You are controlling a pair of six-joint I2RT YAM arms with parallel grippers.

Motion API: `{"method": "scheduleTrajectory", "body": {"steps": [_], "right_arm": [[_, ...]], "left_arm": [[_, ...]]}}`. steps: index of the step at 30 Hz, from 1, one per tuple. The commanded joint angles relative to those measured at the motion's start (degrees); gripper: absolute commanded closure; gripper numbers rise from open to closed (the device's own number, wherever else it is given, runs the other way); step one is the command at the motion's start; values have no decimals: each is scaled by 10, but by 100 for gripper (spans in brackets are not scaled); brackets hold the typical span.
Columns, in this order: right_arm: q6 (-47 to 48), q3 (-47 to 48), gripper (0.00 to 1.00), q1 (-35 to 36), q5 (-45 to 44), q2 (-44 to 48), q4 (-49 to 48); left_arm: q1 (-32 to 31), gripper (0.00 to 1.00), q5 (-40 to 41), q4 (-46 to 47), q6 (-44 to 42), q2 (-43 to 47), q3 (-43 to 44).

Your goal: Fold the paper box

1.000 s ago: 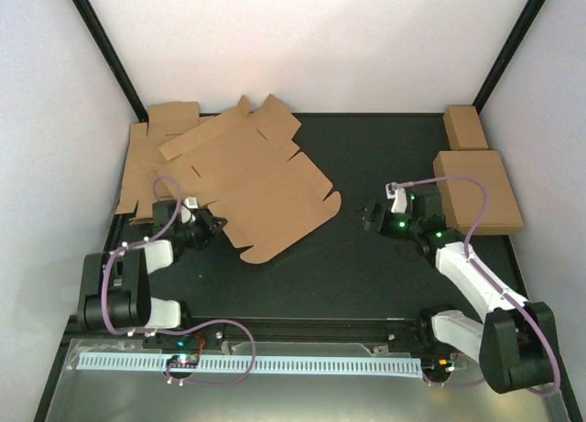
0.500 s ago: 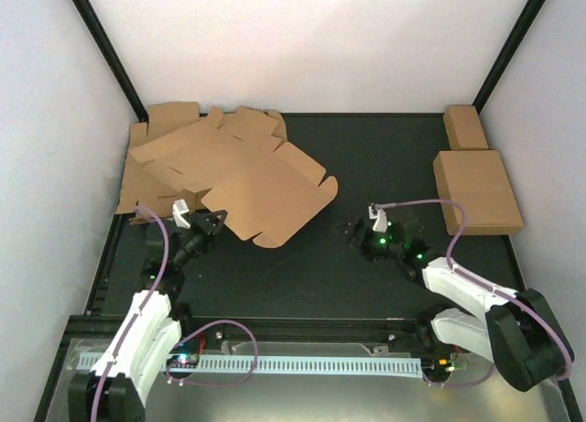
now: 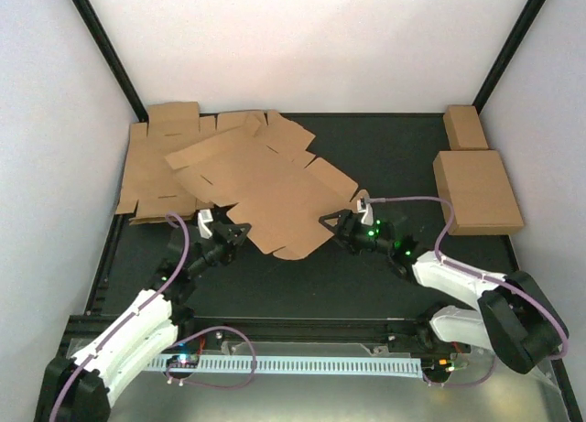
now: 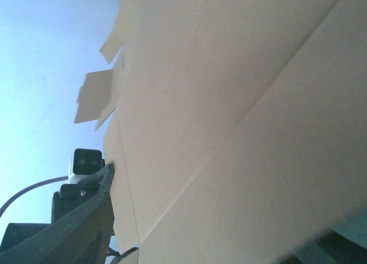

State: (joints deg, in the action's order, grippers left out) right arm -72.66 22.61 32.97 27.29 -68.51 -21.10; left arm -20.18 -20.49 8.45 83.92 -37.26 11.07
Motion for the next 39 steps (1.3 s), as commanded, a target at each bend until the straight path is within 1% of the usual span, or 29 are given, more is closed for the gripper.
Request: {"method": "scheduleTrajectory", "body": {"steps": [1,2,4,6,8,9,10,11,12,13,14,16,18,20,22,24,25,27,30,31,34,36,39], "right_arm": [[-73,3,34,5,-10,20,-21],[-77,4,37,5,-20,35,-7],[-69,17,47,5,-53,76,59],[-58,37,64,5,-86,117,132],[-41,64,80,4,-111,150,210],[-27,80,86,4,-121,160,249],[-8,96,90,4,-129,167,276],[11,110,94,4,-140,169,304],[23,125,97,4,-152,168,336],[33,136,98,3,-161,164,357],[40,142,98,4,-164,161,370],[52,150,98,0,-166,159,390],[88,164,98,-8,-167,159,421],[135,193,98,-11,-189,158,482],[186,214,98,-11,-227,162,542],[230,222,98,-11,-255,174,564],[253,230,98,-11,-266,180,574],[300,260,99,-10,-293,187,607],[389,316,98,-10,-308,188,648],[415,332,98,-11,-314,186,661],[484,349,98,-11,-301,182,673],[505,349,98,-10,-296,174,682],[533,337,98,-11,-284,173,684]], "left_arm": [[-61,98,60,20,52,3,-1],[-70,99,72,13,54,5,-2],[-88,98,95,-2,65,9,-4],[-100,97,113,-26,69,9,2],[-102,86,100,-88,77,8,23],[-102,77,87,-103,68,8,32],[-103,59,80,-119,53,9,44],[-104,34,78,-159,38,10,64],[-104,19,86,-204,24,12,83],[-104,8,100,-248,14,14,99],[-104,2,118,-278,9,18,110],[-103,1,148,-298,2,28,119],[-103,1,172,-299,5,35,123],[-103,1,196,-322,-10,29,141],[-102,1,230,-354,-44,17,166],[-100,1,273,-373,-96,4,189],[-98,1,284,-368,-127,-1,197],[-83,1,270,-322,-222,-13,208],[-49,1,202,-266,-386,-50,242],[-35,1,177,-256,-424,-69,258],[-3,1,160,-279,-496,-131,312],[14,1,149,-274,-542,-166,336],[37,1,147,-253,-579,-212,352]]}}
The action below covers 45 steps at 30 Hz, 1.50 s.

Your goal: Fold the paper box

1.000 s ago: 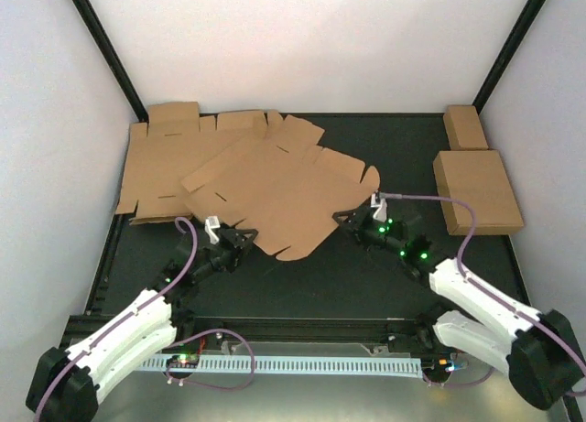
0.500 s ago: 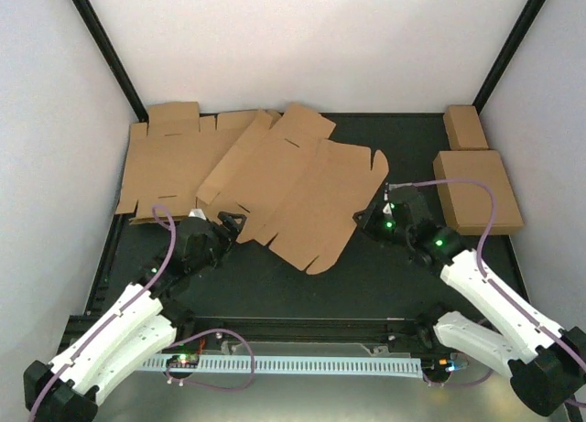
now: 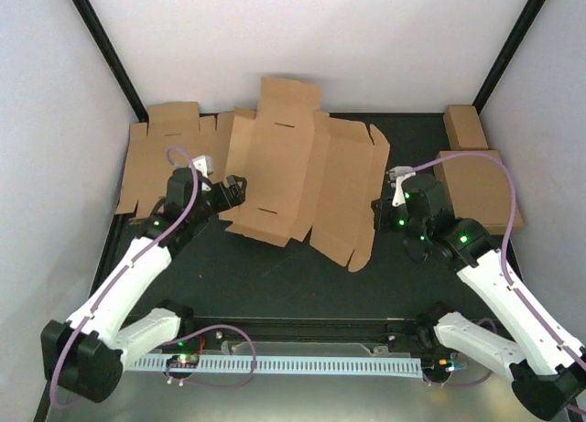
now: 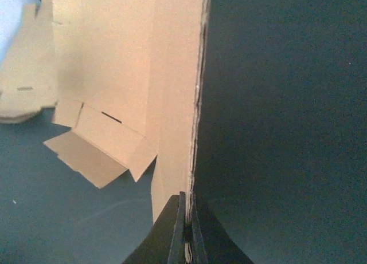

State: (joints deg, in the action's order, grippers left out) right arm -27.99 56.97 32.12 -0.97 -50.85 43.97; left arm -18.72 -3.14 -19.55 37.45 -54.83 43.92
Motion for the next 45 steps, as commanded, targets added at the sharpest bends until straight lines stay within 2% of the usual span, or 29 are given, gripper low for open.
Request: {"method": "scheduleTrajectory", "body": {"steps": [1,8,14,18,23,30,32,38,42,45], "right_arm": [[89,-10,98,-2,-4,0,35],[189,-42,98,-2,-8,88,-14],[245,-80,98,-2,-29,170,-72],[240,-94,98,-2,-15,168,-83],[225,-107,98,-2,0,158,-105],[212,-115,98,-2,11,137,-117],[209,-119,98,-2,14,136,-126],[199,-125,98,-2,20,133,-143],[187,-141,98,-2,13,137,-156],[169,-155,90,-2,-7,141,-166]], "left_arm": [[28,1,-28,42,-123,-45,23],[67,1,-33,133,-163,-113,27],[110,2,-68,137,-175,-167,49],[135,16,-146,125,-193,-203,63],[141,41,-175,120,-199,-210,63],[141,46,-183,132,-194,-145,27],[141,52,-188,136,-201,-139,22],[140,84,-195,96,-213,-143,42],[141,92,-191,80,-214,-121,53],[140,96,-197,66,-215,-99,68]]}}
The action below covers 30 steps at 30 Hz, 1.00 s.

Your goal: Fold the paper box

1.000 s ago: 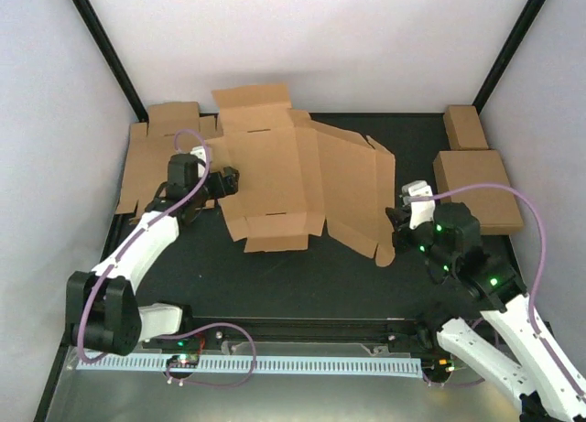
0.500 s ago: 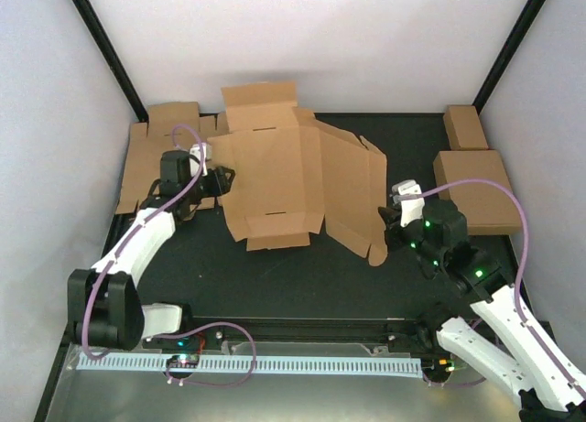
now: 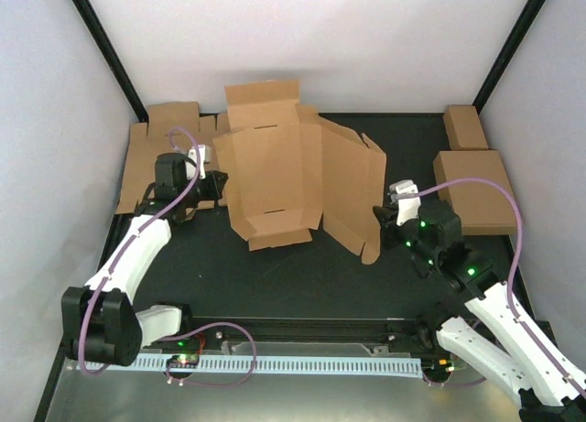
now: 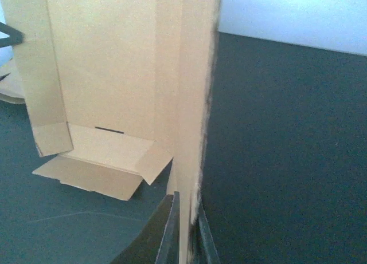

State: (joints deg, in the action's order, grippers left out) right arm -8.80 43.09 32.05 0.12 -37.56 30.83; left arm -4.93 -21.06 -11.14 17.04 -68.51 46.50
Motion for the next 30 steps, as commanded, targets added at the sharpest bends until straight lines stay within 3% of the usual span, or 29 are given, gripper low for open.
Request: {"method": "scheduleTrajectory", "body": {"steps": [1,3,5,8,10,18,25,30], "right_arm": [[-28,-18,85,-1,-27,8,-36],[-33,-18,80,-2,-47,8,-37],[-36,-14,63,-1,-73,12,-37],[-32,-7,29,-1,-100,22,-44],[-22,5,23,-1,-113,25,-45],[-10,92,16,-1,-165,-10,1],[97,156,17,-1,-68,-76,-46],[141,214,18,-2,-29,-122,-52]], "left_arm": [[2,98,-18,-31,-13,44,54],[2,98,-18,-64,-16,52,79],[2,99,-17,-98,-21,60,105],[1,98,-22,-136,-32,85,136],[-1,98,-28,-148,-39,101,146],[-7,98,-50,-239,-48,139,198],[-7,98,-72,-277,-75,172,226],[-10,98,-151,-268,-102,202,228]]}}
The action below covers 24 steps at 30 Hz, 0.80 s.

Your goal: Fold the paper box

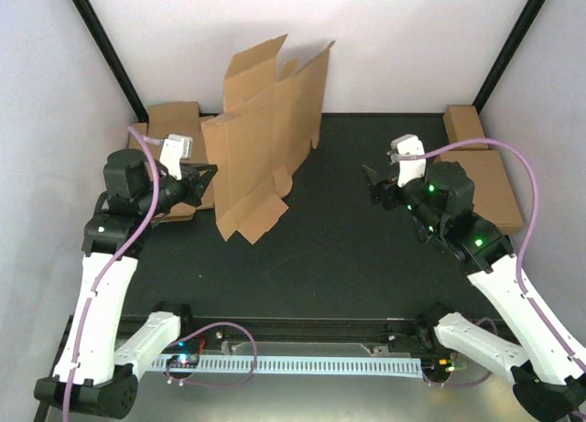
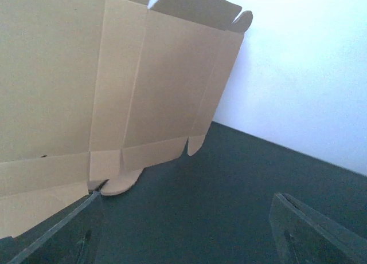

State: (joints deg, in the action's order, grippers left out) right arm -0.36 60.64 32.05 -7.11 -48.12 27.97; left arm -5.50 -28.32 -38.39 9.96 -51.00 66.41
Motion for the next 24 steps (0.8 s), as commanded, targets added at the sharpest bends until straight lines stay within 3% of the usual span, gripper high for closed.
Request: {"method": "scheduleTrajectory", "body": {"steps": [1,5,8,13,17,19,21,24], "right_arm": [[61,41,18,-2,45,-18,-26],[74,37,18,-1,37,-21,-21],[64,32,17,-1,28,-23,-10],[15,11,17,-1,2,1,6],[2,20,17,-2,-71,33,35],[5,30,17,-2,-99,50,45],[11,41,17,-2,-110,59,57],[11,54,17,-2,-97,50,85]], "left_arm": [[-4,98,-96,7,-31,33,28],[-5,99,-190,38,-2,55,15],[-6,99,-288,114,59,73,-11],[-14,98,-351,306,245,98,-64],[-22,99,-430,415,381,74,-87],[-22,99,-465,360,374,57,-84],[-20,98,-477,238,299,42,-73],[-8,98,-397,0,140,6,-38]]}}
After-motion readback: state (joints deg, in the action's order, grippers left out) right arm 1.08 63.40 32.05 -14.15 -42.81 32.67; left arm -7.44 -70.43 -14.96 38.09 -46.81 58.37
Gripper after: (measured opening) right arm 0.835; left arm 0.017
